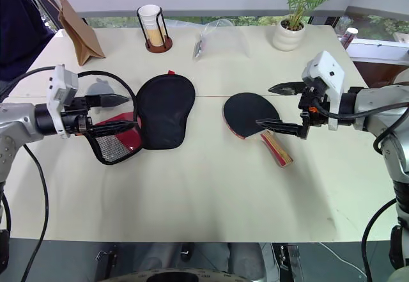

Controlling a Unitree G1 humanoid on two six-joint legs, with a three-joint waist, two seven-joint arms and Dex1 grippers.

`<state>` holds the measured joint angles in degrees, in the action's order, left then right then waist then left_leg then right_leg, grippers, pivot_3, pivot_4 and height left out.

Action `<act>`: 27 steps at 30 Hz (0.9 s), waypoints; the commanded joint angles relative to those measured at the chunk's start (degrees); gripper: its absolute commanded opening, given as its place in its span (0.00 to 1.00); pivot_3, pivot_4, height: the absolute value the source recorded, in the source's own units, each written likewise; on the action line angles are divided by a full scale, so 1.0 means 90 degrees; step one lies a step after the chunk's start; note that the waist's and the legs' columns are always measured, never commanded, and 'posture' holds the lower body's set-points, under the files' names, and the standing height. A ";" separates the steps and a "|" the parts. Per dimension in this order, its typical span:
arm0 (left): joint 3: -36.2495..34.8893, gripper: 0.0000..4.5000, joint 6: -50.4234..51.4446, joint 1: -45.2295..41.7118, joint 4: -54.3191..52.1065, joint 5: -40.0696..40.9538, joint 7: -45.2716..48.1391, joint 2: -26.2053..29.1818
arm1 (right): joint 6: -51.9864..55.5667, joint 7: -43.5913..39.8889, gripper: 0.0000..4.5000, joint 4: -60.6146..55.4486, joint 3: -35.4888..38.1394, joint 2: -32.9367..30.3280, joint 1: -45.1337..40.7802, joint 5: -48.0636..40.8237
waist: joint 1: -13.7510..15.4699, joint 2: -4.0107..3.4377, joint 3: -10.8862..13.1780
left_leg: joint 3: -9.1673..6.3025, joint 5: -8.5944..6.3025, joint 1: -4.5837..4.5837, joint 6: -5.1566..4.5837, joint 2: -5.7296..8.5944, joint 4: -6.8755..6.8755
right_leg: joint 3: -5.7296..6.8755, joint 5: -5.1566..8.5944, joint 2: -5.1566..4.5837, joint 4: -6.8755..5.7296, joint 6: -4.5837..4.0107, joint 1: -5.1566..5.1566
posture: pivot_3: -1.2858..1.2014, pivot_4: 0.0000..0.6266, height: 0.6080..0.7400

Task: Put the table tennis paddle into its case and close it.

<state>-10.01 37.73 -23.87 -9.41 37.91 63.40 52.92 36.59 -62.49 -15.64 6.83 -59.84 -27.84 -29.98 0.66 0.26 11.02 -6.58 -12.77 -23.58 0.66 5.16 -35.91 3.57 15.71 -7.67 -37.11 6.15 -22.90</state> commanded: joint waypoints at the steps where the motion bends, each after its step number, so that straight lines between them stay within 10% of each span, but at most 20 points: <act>1: -0.0254 0.93 -0.0029 -0.0141 -0.0076 0.0128 -0.0011 0.0019 | -0.0169 -0.0076 0.98 -0.0012 -0.0013 -0.0023 -0.0165 0.0070 | 0.0002 0.0000 0.0000 | 0.0000 0.0000 0.0000 0.0000 0.0000 0.0000 | 0.0000 0.0000 0.0000 0.0000 0.0000 0.0000 | 0.52 0.24 1.00; 27: -0.0192 0.93 0.0028 -0.0177 -0.0162 0.0178 -0.0171 0.0004 | 0.0298 0.0265 0.98 0.0159 -0.0234 0.0371 -0.0445 0.0010 | -0.0015 0.0000 0.0000 | 0.0004 0.0000 0.0000 0.0000 0.0000 0.0000 | -0.0006 -0.0003 0.0001 -0.0002 0.0003 -0.0003 | 0.52 0.24 1.00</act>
<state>-10.42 38.63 -24.43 -9.82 39.26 61.88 52.76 37.58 -61.28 -13.20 4.62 -57.07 -30.03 -28.51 0.53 0.26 11.02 -6.55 -12.77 -23.58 0.66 5.16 -35.92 3.50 15.66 -7.65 -37.13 6.15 -22.95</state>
